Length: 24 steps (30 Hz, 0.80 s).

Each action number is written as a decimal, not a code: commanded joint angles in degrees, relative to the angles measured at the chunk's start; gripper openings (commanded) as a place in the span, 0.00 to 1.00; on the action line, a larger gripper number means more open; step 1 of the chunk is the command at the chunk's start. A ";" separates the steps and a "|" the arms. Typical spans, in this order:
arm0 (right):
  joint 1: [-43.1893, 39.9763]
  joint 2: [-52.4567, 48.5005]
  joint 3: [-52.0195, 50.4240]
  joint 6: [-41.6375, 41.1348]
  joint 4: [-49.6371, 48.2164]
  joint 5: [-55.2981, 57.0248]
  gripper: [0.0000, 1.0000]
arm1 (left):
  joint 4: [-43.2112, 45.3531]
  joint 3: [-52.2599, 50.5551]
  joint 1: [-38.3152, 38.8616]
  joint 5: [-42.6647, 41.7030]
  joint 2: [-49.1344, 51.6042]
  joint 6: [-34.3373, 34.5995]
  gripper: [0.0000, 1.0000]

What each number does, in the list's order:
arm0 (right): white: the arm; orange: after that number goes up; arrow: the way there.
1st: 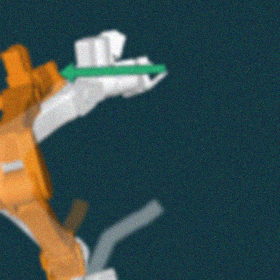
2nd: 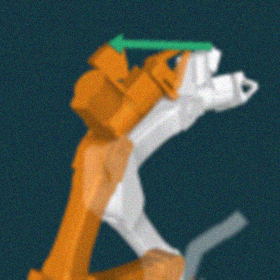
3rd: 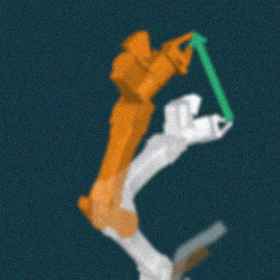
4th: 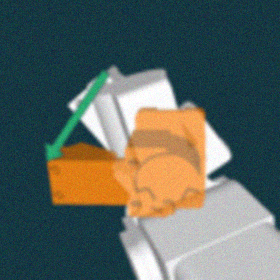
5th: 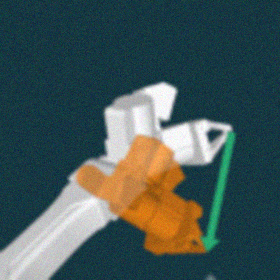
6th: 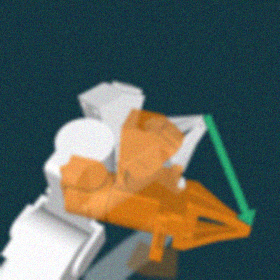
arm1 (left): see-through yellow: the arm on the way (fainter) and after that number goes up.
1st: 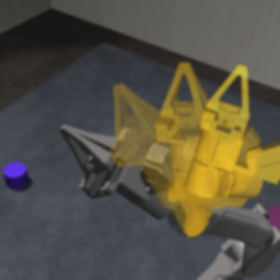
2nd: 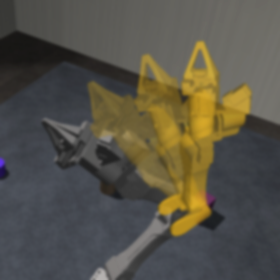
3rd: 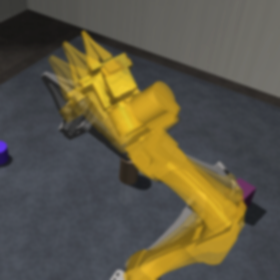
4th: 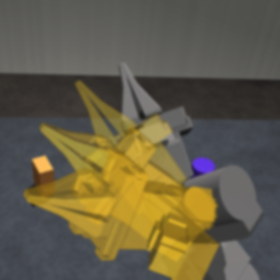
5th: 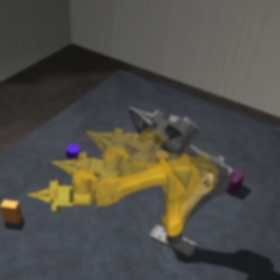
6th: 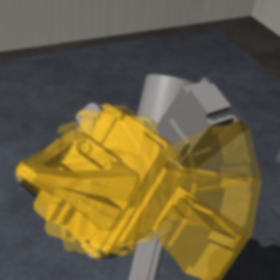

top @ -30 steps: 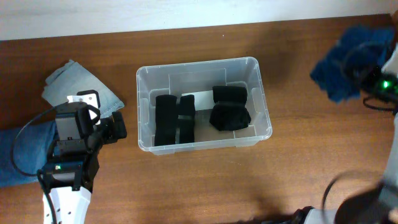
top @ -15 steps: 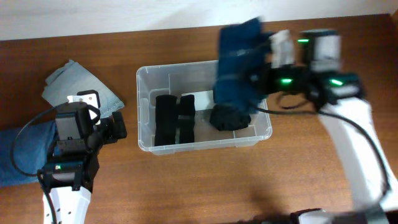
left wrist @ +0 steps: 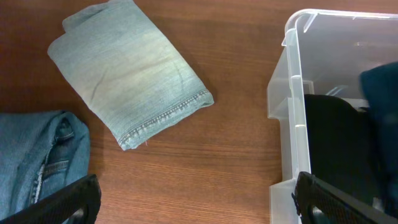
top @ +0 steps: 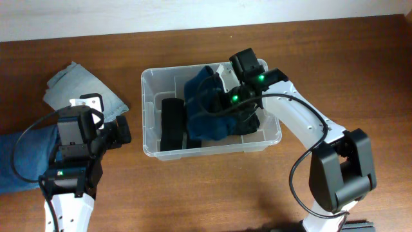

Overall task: Pack container
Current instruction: 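Lower the teal bundle into the box between the black bundles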

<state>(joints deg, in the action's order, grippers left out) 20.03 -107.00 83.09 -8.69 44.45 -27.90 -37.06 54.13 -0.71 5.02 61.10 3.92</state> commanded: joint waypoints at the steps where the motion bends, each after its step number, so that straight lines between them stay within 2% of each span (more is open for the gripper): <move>1: -0.13 5.68 3.98 3.10 3.08 0.90 0.99 | 0.09 1.11 0.17 0.83 0.07 0.31 0.99; 6: 1.79 10.36 9.81 4.04 7.74 8.70 0.99 | 0.11 1.11 0.17 0.83 0.09 0.31 0.99; 11: 3.37 12.44 11.30 10.01 6.27 11.26 1.00 | 0.09 1.11 0.17 0.83 0.09 0.33 0.99; 12: 3.37 11.85 10.99 10.64 5.97 11.69 0.85 | 0.11 1.11 0.17 0.83 0.07 0.33 0.99; 13: 3.37 11.23 10.64 10.64 5.86 12.24 0.61 | 0.11 1.11 0.17 0.83 0.09 0.33 0.99; 15: 3.37 8.96 9.51 10.58 5.70 13.49 0.25 | 0.11 1.11 0.17 0.83 0.09 0.33 0.99; 16: 3.37 7.41 8.92 10.58 5.64 13.60 0.19 | 0.11 1.11 0.17 0.83 0.07 0.33 0.99; 17: 3.37 5.79 8.44 10.60 5.60 13.57 0.16 | 0.09 1.11 0.17 0.83 0.07 0.33 0.99; 24: 4.15 -11.58 6.47 12.00 5.27 10.75 0.16 | 0.09 1.11 0.17 0.83 0.07 0.33 0.99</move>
<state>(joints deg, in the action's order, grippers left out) 23.20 -112.01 91.05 1.45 49.28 -15.75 -37.06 54.13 -0.71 5.02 61.10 3.92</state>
